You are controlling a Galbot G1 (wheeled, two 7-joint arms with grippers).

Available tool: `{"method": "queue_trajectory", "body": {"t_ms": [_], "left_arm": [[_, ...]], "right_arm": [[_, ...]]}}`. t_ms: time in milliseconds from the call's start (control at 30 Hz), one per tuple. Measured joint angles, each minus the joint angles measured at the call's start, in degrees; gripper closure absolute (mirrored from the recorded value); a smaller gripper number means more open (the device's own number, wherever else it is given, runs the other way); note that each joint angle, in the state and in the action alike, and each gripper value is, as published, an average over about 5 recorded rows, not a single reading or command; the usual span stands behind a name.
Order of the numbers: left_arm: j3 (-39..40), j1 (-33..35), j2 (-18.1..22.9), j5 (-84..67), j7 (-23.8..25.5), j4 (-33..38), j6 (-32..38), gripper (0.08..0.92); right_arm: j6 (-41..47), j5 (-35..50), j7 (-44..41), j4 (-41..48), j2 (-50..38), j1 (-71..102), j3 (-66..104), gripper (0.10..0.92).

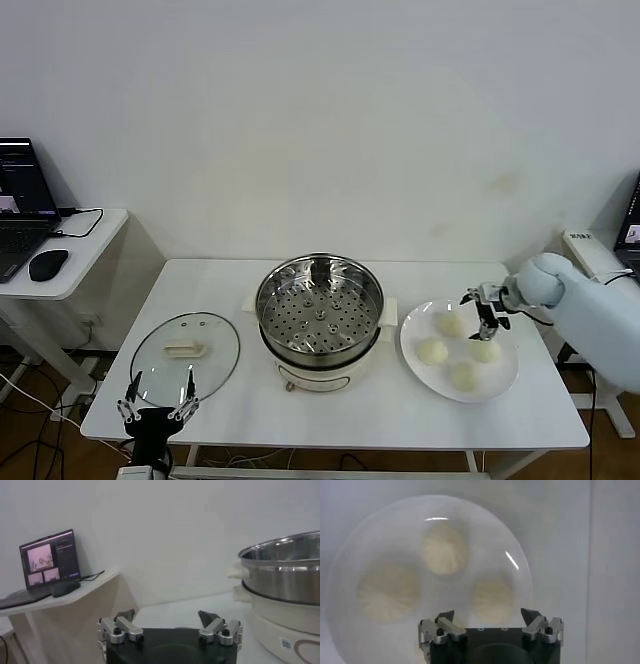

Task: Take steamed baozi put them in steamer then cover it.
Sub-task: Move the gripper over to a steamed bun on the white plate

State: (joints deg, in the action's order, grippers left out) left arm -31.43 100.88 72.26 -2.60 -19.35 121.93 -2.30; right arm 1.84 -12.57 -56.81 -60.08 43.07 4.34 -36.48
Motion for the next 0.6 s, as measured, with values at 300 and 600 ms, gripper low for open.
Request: {"method": "queue_trajectory", "body": {"t_ms": [300,600], "left_arm": [[-0.8,0.0,0.1,0.0,0.1,0.0,0.2,0.177],[-1.6,0.0,-0.5,-0.4,0.1,-0.2,0.3,0.177]], "right_arm": [[-0.8,-3.1,0.1,6.3,4.8,-0.8,-1.0,0.203],[-0.6,-4.7,0.1,10.5,8.2,-0.9,-1.1,0.242]]}}
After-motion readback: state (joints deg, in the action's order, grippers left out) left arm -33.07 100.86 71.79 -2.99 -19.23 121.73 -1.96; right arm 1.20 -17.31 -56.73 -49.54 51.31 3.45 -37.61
